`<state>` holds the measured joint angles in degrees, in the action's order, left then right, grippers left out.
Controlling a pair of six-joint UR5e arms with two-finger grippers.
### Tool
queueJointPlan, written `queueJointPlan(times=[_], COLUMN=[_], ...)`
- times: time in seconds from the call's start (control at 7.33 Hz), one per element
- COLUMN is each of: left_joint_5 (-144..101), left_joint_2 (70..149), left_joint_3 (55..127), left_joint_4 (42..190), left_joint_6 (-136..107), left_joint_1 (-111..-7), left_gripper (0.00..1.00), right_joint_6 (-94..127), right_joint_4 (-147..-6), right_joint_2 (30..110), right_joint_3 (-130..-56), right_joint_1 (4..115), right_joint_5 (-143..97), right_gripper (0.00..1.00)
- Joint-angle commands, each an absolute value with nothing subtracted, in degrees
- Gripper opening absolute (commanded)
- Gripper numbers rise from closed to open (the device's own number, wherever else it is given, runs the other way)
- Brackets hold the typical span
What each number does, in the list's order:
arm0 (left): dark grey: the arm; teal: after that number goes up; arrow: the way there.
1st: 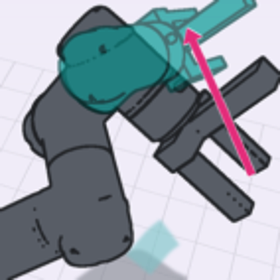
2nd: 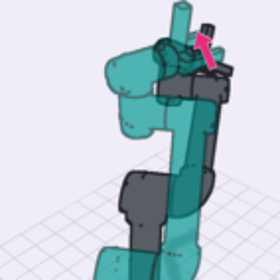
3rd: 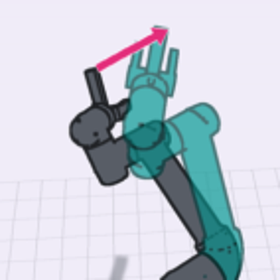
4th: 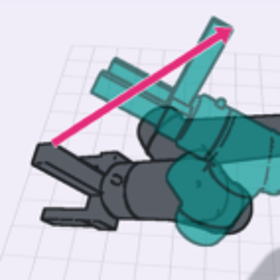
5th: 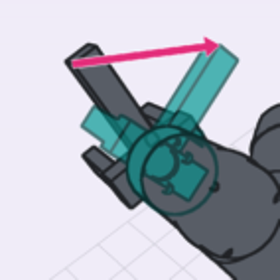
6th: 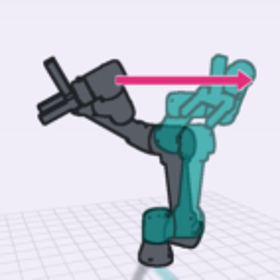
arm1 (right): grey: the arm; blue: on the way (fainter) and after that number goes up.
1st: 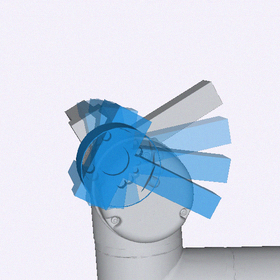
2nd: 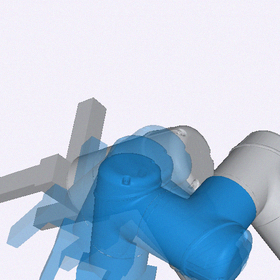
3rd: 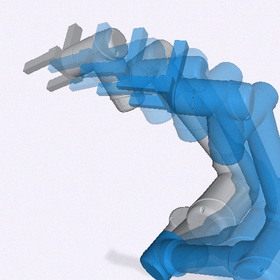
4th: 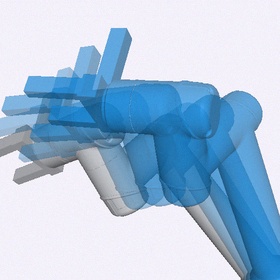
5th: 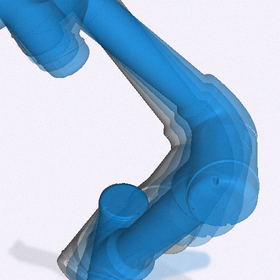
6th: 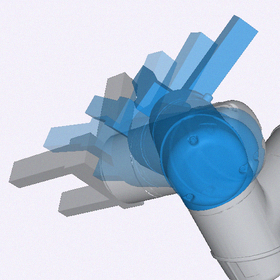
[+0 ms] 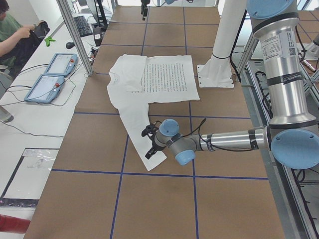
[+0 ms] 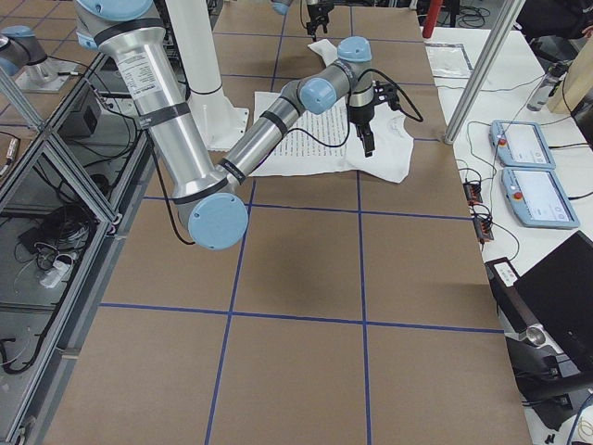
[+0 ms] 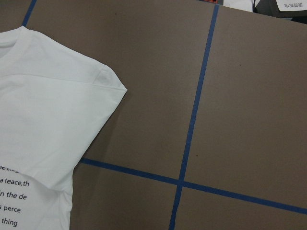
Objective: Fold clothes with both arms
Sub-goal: 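Lower the left gripper onto the cuff of the other sleeve while the right arm withdraws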
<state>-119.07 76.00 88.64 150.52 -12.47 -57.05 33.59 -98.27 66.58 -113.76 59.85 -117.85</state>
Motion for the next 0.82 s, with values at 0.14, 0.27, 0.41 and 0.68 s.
queueJointPlan(times=[0.14,0.27,0.41,0.68], left_joint_5=[-117.9,-117.9,-117.9,-117.8], left_joint_2=[75.9,75.9,75.9,75.9], left_joint_3=[87.1,87.1,87.0,86.9], left_joint_4=[151.1,151.0,151.0,151.0], left_joint_6=[-12.5,-12.5,-12.5,-12.5], left_joint_1=[-53.8,-53.3,-53.0,-52.6], left_gripper=[1.00,1.00,1.00,1.00], right_joint_6=[33.7,33.7,33.7,33.7], right_joint_4=[-98.3,-98.3,-98.3,-98.3], right_joint_2=[66.7,66.7,66.7,66.8], right_joint_3=[-113.8,-113.8,-113.7,-113.6], right_joint_1=[59.9,59.9,59.9,59.8], right_joint_5=[-117.8,-117.8,-117.8,-117.7], right_gripper=[1.00,1.00,1.00,1.00])
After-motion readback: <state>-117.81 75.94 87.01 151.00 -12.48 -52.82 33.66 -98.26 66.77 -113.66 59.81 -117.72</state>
